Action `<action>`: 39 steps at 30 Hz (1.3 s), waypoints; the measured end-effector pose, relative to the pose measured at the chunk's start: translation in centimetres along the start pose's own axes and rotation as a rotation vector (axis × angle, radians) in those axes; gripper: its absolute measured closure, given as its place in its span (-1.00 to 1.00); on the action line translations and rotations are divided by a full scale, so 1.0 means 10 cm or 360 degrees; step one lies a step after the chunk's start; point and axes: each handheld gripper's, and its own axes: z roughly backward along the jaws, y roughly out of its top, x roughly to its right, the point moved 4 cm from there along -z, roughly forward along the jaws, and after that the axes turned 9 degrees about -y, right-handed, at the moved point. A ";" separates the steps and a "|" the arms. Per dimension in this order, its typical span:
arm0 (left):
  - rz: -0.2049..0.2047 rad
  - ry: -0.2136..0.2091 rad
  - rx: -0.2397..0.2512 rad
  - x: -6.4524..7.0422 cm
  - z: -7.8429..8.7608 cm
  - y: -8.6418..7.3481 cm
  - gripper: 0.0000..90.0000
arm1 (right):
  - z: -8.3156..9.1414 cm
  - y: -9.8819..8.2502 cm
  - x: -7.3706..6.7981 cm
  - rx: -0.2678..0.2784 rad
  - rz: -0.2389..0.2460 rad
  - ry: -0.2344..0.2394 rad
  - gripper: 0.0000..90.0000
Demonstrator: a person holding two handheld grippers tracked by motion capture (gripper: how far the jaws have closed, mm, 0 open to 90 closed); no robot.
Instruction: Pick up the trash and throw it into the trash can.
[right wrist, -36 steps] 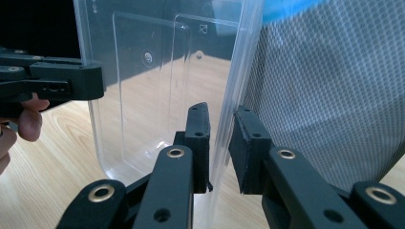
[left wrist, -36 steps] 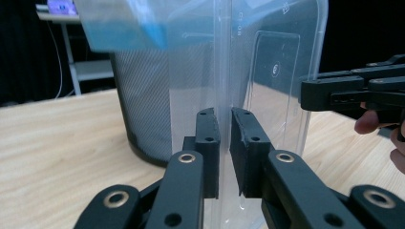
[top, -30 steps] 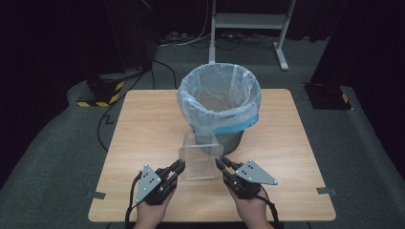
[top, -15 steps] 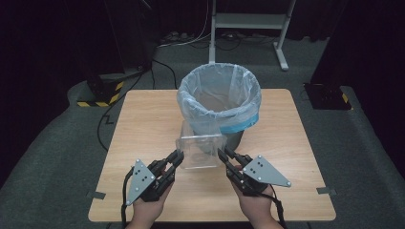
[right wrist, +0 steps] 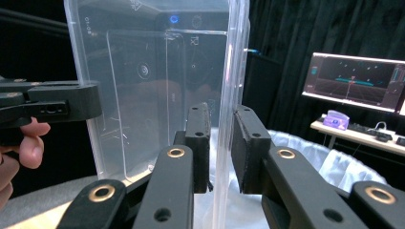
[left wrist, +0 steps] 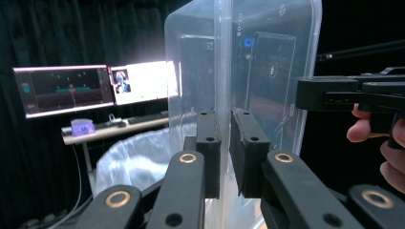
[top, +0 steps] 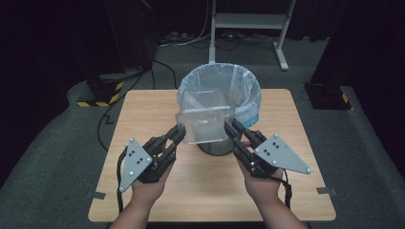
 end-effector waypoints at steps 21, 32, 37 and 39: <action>-0.0012 -0.0040 0.0015 -0.65 -0.88 0.00 0.84 | -0.76 0.21 0.55 -0.0003 -0.0013 -0.0178 0.73; -0.0001 -0.0028 0.0024 -0.86 -1.24 -0.14 0.84 | -1.06 0.14 0.84 -0.0017 -0.0023 -0.0254 0.69; 0.0038 -0.0006 -0.0012 -0.96 -1.35 -0.22 0.83 | -1.15 0.10 0.92 -0.0057 -0.0036 -0.0286 0.69; 0.0038 0.0011 -0.0063 -1.01 -1.35 -0.26 0.83 | -1.18 0.06 0.94 -0.0083 -0.0034 -0.0292 0.69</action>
